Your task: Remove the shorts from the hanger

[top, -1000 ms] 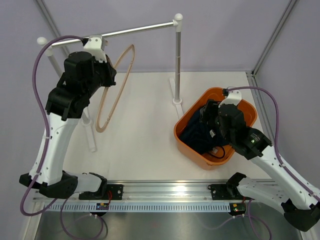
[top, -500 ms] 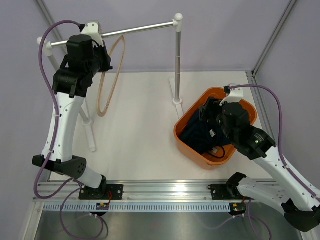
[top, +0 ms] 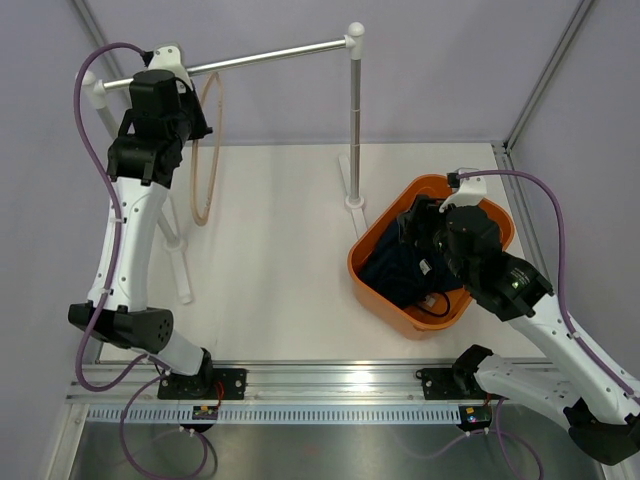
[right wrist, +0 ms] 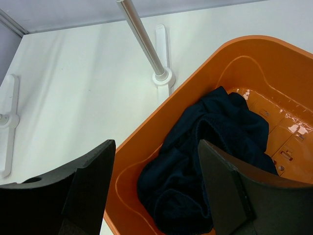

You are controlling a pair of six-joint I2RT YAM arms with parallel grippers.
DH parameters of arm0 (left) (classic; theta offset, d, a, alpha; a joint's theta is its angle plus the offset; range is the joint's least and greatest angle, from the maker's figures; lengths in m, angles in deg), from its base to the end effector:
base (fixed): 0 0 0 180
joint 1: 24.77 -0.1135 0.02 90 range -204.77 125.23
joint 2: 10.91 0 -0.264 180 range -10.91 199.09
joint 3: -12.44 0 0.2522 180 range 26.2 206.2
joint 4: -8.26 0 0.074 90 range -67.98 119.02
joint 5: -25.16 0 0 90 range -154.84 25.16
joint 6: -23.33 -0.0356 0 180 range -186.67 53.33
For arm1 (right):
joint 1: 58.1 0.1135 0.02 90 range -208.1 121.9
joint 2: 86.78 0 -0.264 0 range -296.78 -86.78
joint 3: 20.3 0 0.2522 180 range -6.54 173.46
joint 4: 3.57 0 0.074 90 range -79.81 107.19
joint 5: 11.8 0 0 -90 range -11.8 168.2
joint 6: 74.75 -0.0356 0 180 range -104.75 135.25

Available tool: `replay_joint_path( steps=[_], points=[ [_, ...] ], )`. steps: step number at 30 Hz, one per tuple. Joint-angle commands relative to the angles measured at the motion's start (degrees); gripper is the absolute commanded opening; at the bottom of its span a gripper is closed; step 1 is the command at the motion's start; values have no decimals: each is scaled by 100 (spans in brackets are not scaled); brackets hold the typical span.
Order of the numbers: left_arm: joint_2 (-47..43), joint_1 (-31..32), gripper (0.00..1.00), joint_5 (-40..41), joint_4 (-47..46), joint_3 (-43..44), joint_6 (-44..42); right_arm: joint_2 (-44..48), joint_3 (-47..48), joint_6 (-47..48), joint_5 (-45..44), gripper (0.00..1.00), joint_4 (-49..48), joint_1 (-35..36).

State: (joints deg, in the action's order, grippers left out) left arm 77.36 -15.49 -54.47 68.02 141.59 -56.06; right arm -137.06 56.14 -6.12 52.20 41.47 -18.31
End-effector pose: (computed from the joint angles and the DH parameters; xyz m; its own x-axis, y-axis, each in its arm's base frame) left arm 0.3029 -0.0430 0.5072 -0.3121 -0.1325 -0.9407 -0.0681 0.9908 -0.1170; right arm 0.1467 0.1019 0.3935 -0.3250 0.1555 -0.9328 -0.1482 0.9658 0.2127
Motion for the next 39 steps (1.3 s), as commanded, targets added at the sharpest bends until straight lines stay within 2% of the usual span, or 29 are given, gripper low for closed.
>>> replay_joint_path(
  steps=[1,5,9,12,13,16,20,27,30,35,39],
  points=[
    [68,-31,8,0,-434,-201,108,1,96,36,95,77,-132,-33],
    [-2,-31,13,-53,-530,-482,161,18,70,27,104,77,-79,-42],
    [-178,-31,22,-141,-671,-764,213,71,34,36,95,77,-70,-33],
    [-371,-31,38,-184,-767,-922,231,80,34,45,95,77,-53,-33],
    [-433,-31,50,-193,-855,-1009,231,80,43,53,95,78,-44,-33],
    [-679,-23,67,-369,-952,-1124,213,106,43,80,121,78,-26,-33],
    [-960,12,79,-405,-917,-1299,196,185,-36,106,165,80,-87,-33],
    [-1891,223,82,-246,-1032,-1888,178,291,-194,141,235,83,-184,-41],
    [-2348,539,82,-237,-1058,-2090,56,335,-282,133,297,84,-272,-41],
    [-3157,1724,82,52,-1031,-2451,-199,387,-457,115,350,86,-448,-41],
    [-3685,2490,81,-236,-1294,-3039,-331,388,-581,124,376,90,-580,-41]
  ],
)
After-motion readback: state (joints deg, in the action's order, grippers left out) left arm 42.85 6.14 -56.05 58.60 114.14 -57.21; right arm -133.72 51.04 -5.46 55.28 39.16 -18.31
